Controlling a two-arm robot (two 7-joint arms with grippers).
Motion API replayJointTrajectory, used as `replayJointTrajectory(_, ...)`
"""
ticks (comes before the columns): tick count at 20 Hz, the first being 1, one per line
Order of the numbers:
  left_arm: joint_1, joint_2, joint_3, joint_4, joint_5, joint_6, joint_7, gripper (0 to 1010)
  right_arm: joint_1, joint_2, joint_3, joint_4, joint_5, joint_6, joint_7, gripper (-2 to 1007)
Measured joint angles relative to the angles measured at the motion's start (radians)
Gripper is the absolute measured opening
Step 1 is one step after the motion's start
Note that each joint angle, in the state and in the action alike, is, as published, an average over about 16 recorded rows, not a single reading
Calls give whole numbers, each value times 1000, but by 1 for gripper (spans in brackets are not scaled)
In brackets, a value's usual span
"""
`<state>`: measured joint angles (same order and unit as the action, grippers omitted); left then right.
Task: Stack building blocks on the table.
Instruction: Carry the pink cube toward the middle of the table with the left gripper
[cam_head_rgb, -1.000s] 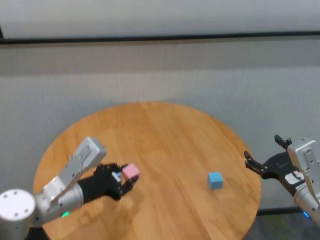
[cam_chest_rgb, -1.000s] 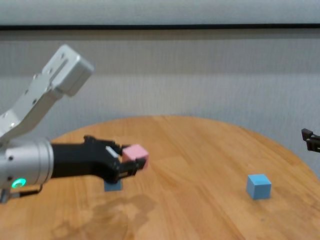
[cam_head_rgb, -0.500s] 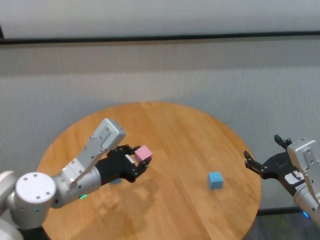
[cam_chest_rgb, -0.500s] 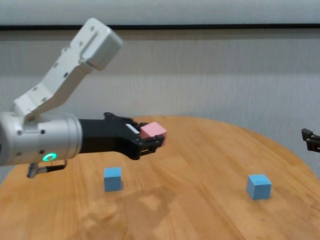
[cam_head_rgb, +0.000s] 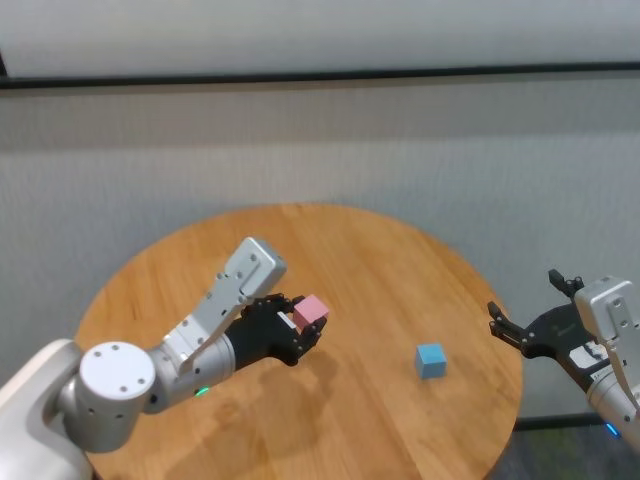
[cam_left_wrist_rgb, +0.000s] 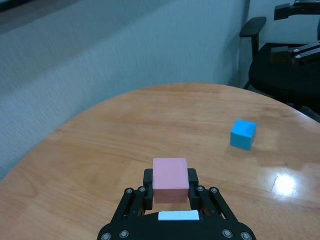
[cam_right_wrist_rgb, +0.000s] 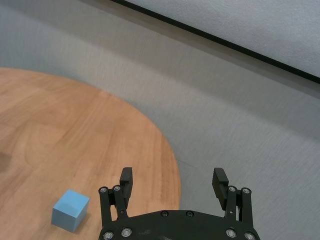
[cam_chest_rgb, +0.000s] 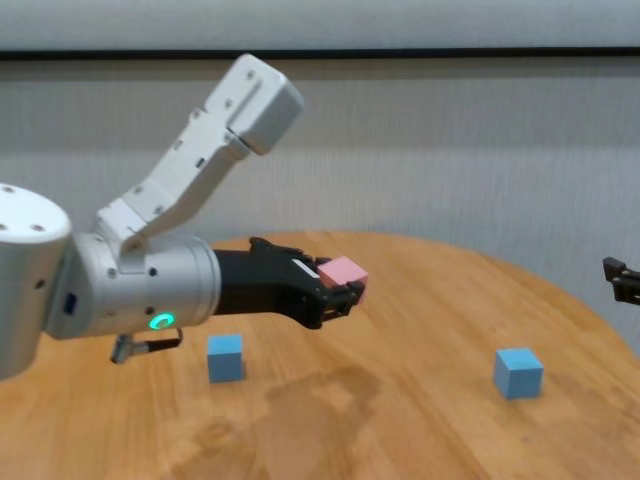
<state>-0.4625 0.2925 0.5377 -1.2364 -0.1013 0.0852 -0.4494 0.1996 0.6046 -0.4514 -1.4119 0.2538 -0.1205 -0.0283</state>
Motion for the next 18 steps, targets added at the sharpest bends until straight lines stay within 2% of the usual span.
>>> replayJointTrajectory(9, -32, -64, 6, 103, 31, -1, 18, 401, 0, 0, 0, 0, 0, 0, 0, 1005)
replayJointTrajectory(18, -67, -121, 3, 224, 58, -20, 32, 401, 0, 0, 0, 0, 0, 0, 0, 1005)
